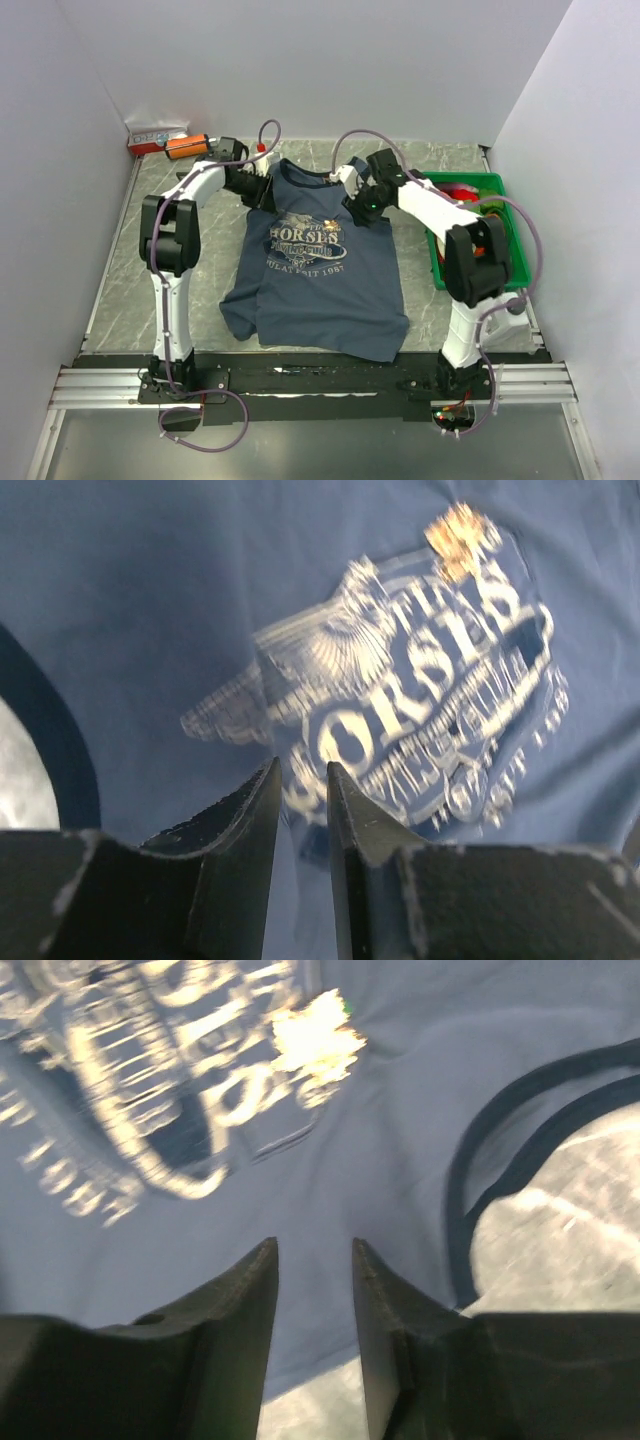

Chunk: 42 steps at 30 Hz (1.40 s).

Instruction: Remove the brooch from the garment

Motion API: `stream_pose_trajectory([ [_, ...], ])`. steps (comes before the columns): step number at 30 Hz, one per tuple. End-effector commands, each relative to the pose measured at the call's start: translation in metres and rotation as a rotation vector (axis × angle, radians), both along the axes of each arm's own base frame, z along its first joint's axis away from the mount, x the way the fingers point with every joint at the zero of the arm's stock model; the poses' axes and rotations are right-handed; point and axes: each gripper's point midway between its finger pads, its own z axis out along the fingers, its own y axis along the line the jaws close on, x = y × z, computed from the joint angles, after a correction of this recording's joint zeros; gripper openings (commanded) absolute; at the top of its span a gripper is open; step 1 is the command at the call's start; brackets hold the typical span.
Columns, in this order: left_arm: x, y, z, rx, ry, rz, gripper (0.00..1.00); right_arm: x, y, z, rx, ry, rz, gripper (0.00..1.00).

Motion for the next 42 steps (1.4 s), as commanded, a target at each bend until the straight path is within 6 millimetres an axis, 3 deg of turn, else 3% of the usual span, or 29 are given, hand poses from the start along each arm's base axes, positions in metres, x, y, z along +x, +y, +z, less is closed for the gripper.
stream_pose_trajectory([
  [1, 0.016, -0.012, -0.001, -0.049, 0.002, 0.066, 0.3, 0.025, -0.011, -0.013, -0.068, -0.023, -0.059, 0.37],
  [7, -0.028, 0.02, -0.049, 0.11, 0.127, 0.088, 0.29, -0.005, -0.036, -0.053, -0.204, 0.053, -0.013, 0.34],
  [10, -0.042, 0.037, -0.056, 0.153, 0.141, 0.107, 0.3, -0.027, -0.043, -0.067, -0.249, 0.1, 0.015, 0.33],
  [16, -0.057, 0.062, -0.055, 0.21, 0.175, 0.139, 0.32, -0.068, -0.036, -0.073, -0.257, 0.185, 0.072, 0.32],
  [19, -0.05, 0.059, -0.037, 0.182, 0.12, 0.142, 0.39, -0.076, -0.026, -0.064, -0.225, 0.195, 0.063, 0.32],
  [20, -0.04, 0.055, -0.023, 0.154, 0.064, 0.151, 0.41, -0.076, -0.021, -0.056, -0.189, 0.197, 0.053, 0.32],
  [22, -0.023, 0.047, 0.001, 0.103, -0.012, 0.16, 0.47, -0.07, -0.011, -0.034, -0.134, 0.182, 0.049, 0.32],
  [24, -0.004, 0.031, 0.04, 0.004, -0.098, 0.165, 0.5, -0.064, 0.006, -0.005, -0.046, 0.144, 0.063, 0.33],
  [27, 0.01, 0.004, 0.08, -0.123, -0.17, 0.127, 0.52, -0.051, 0.024, 0.029, 0.062, 0.08, 0.062, 0.36],
  [30, 0.016, -0.024, 0.096, -0.196, -0.182, 0.082, 0.52, -0.03, 0.034, 0.048, 0.145, 0.07, -0.02, 0.43],
  [33, 0.018, -0.05, 0.094, -0.235, -0.136, 0.083, 0.49, -0.004, 0.037, 0.061, 0.225, 0.075, -0.12, 0.46],
  [37, 0.02, -0.078, 0.082, -0.253, -0.102, 0.079, 0.47, 0.013, 0.046, 0.06, 0.277, 0.104, -0.134, 0.46],
  [39, 0.021, -0.08, 0.076, -0.248, -0.076, 0.104, 0.46, 0.021, 0.053, 0.061, 0.292, 0.081, -0.113, 0.44],
  [42, 0.025, -0.064, 0.064, -0.23, 0.018, 0.194, 0.37, 0.032, 0.062, 0.052, 0.254, 0.041, -0.073, 0.39],
])
